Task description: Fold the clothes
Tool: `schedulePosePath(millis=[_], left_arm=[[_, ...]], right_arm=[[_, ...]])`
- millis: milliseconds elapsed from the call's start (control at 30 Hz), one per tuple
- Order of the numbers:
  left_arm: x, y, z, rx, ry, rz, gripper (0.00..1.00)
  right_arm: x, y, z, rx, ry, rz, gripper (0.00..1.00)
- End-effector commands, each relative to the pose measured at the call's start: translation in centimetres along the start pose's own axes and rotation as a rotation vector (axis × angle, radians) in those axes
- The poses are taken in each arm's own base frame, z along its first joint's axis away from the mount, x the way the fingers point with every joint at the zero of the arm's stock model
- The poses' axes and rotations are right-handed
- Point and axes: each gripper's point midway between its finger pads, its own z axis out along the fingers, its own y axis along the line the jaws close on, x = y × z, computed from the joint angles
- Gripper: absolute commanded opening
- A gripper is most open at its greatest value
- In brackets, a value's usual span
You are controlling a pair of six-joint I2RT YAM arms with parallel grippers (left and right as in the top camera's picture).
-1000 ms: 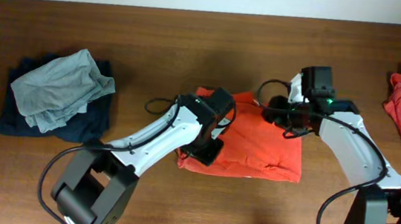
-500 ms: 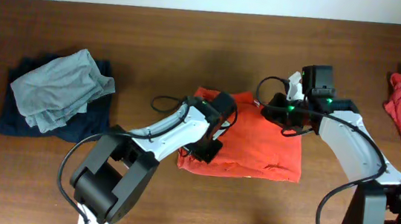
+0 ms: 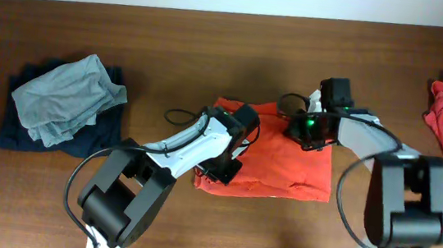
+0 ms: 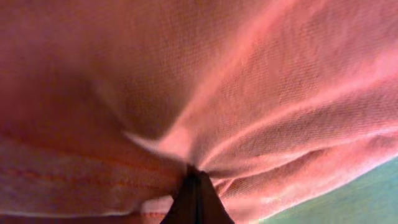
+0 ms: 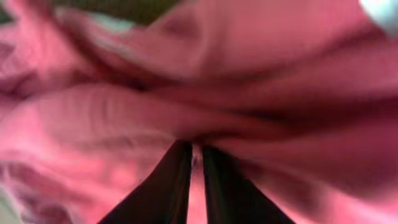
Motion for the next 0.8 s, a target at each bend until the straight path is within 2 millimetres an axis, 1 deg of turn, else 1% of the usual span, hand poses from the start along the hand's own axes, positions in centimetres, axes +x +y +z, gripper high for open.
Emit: schedulePosePath(millis=[0, 33, 100, 200, 300, 367, 433, 467, 500, 533, 567, 633, 667, 700, 733, 767], left_arm=[[0.7, 0.4, 0.1, -0.01, 0.033, 0.004, 0.01], [0.9, 0.5, 0.1, -0.014, 0.041, 0.003, 0.01], [1.3, 0.7, 0.1, -0.019, 0.057, 0.002, 0.01], [1.6, 1.0, 0.1, -0.019, 0.069, -0.008, 0.01], [1.8, 1.6, 0.2, -0.016, 0.078, -0.026, 0.01], [2.2, 2.0, 0.4, -0.015, 0.092, -0.039, 0.0], [2.3, 2.4, 0.2, -0.013, 0.095, -0.057, 0.0], [2.0, 2.4, 0.0, -0.012, 0.081, -0.06, 0.0], [1.3, 2.5, -0.8, -0.009, 0.042, -0.062, 0.0], [0.6, 2.5, -1.6, -0.007, 0.009, -0.063, 0.01], [-0.1, 2.5, -2.6, -0.006, -0.03, -0.062, 0.03], [-1.8, 2.4, -4.6, -0.001, -0.122, -0.06, 0.17], [-2.7, 2.4, -5.4, 0.002, -0.17, -0.06, 0.27], [-3.5, 2.4, -5.9, 0.004, -0.209, -0.06, 0.35], [-4.3, 2.4, -6.2, 0.009, -0.246, -0.058, 0.4], [-5.0, 2.2, -6.4, 0.02, -0.277, -0.056, 0.43]], right_arm=[[-0.9, -2.7, 1.7, 0.091, -0.03, 0.057, 0.1], [-1.2, -3.2, 1.9, 0.101, -0.041, 0.074, 0.08], [-1.9, -3.4, 2.0, 0.1, -0.064, 0.093, 0.08], [-3.4, -3.3, 1.7, 0.074, -0.114, 0.099, 0.08], [-4.3, -3.3, 1.2, 0.066, -0.137, 0.125, 0.08], [-4.8, -2.7, 1.0, 0.041, -0.141, 0.12, 0.08], [-4.8, -1.6, 0.8, -0.009, -0.125, 0.101, 0.08], [-4.8, -1.1, 0.7, -0.035, -0.115, 0.097, 0.08], [-4.7, -0.5, 0.7, -0.061, -0.104, 0.093, 0.07], [-4.7, -0.3, 0.6, -0.069, -0.099, 0.093, 0.07], [-4.6, 0.0, 0.6, -0.084, -0.091, 0.092, 0.06], [-4.3, 0.1, 0.6, -0.091, -0.077, 0.1, 0.05], [-4.2, 0.2, 0.6, -0.095, -0.073, 0.1, 0.05], [-4.2, 0.2, 0.6, -0.097, -0.069, 0.1, 0.04], [-4.0, 0.2, 0.6, -0.097, -0.064, 0.103, 0.04], [-4.0, 0.2, 0.6, -0.098, -0.062, 0.104, 0.04]])
